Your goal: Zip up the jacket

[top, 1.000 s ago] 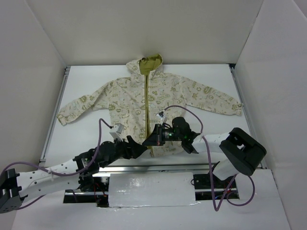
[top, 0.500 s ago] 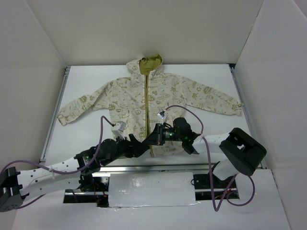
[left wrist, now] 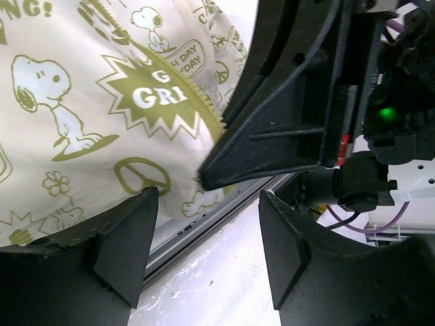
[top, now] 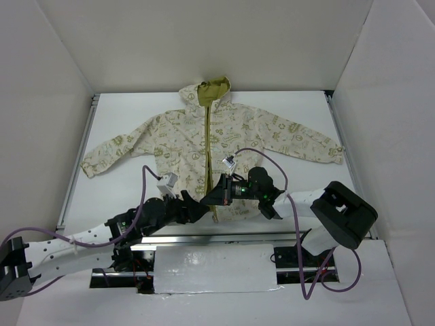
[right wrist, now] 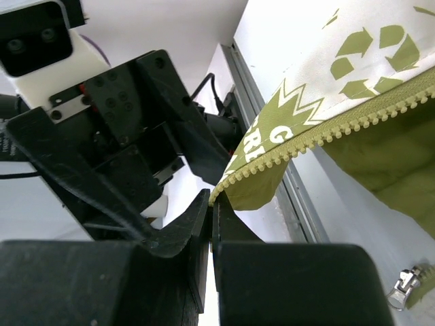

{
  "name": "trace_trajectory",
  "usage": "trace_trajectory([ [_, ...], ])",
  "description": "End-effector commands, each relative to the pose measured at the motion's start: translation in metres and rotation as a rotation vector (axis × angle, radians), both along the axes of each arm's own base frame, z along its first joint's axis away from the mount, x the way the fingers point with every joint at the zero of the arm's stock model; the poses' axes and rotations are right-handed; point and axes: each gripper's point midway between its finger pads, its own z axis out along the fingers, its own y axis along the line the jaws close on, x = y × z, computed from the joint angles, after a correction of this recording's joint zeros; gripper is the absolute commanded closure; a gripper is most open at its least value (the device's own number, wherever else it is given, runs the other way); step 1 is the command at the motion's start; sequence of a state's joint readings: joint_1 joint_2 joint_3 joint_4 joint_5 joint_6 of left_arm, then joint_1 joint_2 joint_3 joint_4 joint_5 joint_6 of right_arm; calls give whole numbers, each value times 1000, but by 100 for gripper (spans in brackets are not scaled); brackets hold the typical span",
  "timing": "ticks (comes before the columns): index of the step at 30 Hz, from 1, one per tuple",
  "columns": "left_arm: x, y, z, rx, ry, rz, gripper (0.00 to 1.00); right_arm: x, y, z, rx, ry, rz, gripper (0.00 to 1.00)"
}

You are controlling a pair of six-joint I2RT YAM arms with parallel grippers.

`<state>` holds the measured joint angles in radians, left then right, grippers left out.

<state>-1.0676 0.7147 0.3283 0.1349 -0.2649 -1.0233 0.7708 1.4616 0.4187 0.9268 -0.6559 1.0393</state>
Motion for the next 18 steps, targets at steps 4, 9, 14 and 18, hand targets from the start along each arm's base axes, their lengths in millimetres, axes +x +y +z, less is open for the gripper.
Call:
trace_trajectory([
  [4,5,0,5,-30,-53,15,33,-9,4,23,78,-59,56,94],
  [9,6,1,4,-32,-71,19,48,-14,4,25,97,-50,81,94],
  [14,5,1,6,-53,-82,11,52,-12,5,22,86,-51,83,94],
  [18,5,3,9,-59,-95,9,51,-11,7,16,71,-36,89,94],
])
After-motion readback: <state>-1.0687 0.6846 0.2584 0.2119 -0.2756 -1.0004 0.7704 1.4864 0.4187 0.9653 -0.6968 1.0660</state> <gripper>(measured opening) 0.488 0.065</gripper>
